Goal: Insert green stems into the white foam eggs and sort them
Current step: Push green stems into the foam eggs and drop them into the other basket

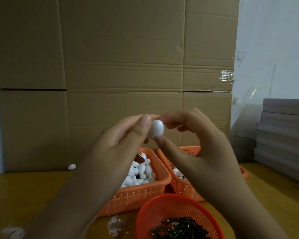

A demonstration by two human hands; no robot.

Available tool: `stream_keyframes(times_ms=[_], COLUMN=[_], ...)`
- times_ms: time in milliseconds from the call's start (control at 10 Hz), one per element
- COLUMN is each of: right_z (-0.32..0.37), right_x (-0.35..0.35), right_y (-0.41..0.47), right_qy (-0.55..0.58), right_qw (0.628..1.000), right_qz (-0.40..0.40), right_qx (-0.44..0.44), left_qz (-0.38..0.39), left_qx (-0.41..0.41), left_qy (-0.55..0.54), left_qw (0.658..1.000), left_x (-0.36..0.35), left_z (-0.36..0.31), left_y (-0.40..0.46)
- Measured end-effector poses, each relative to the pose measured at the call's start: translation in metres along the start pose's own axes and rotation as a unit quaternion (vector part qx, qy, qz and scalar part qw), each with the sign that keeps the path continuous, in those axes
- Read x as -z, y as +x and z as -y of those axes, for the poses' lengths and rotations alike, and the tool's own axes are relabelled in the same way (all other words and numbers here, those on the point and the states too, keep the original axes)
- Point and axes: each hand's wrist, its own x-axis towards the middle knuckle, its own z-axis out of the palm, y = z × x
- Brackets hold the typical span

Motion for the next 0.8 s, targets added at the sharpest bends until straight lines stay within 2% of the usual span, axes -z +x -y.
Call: stream_keyframes(times_ms=[200, 400, 500, 600, 700, 800], right_z=[0.000, -0.002, -0.003, -0.003, -0.002, -0.005], right_x=[-0.004, 0.000, -0.001, -0.003, -0.003, 0.002], right_y=[-0.003, 0.000, 0.000, -0.001, -0.001, 0.000], right_qy=[-0.051, 0.036, 0.004, 0.006, 0.023, 0.086], right_qw=[0.998, 0.999, 0.999, 0.999, 0.999, 0.995], right_qz=[-0.017, -0.008, -0.005, -0.005, 0.019, 0.054], right_qx=[0.035, 0.001, 0.038, 0.054, 0.046, -0.018], left_qz=[-0.031, 0.005, 0.038, 0.034, 0.042, 0.026], left_qx=[-0.040, -0.009, -0.008, -0.015, -0.016, 0.013], left_qy=[0.062, -0.036, -0.042, 0.002, -0.006, -0.069], left_qw=[0.997, 0.999, 0.998, 0.999, 0.999, 0.997], left_x=[0.000, 0.005, 0.004, 0.002, 0.002, 0.002], left_z=[0.016, 0.016, 0.015, 0.018, 0.017, 0.013], left_y=[-0.003, -0.002, -0.003, -0.002, -0.003, -0.001])
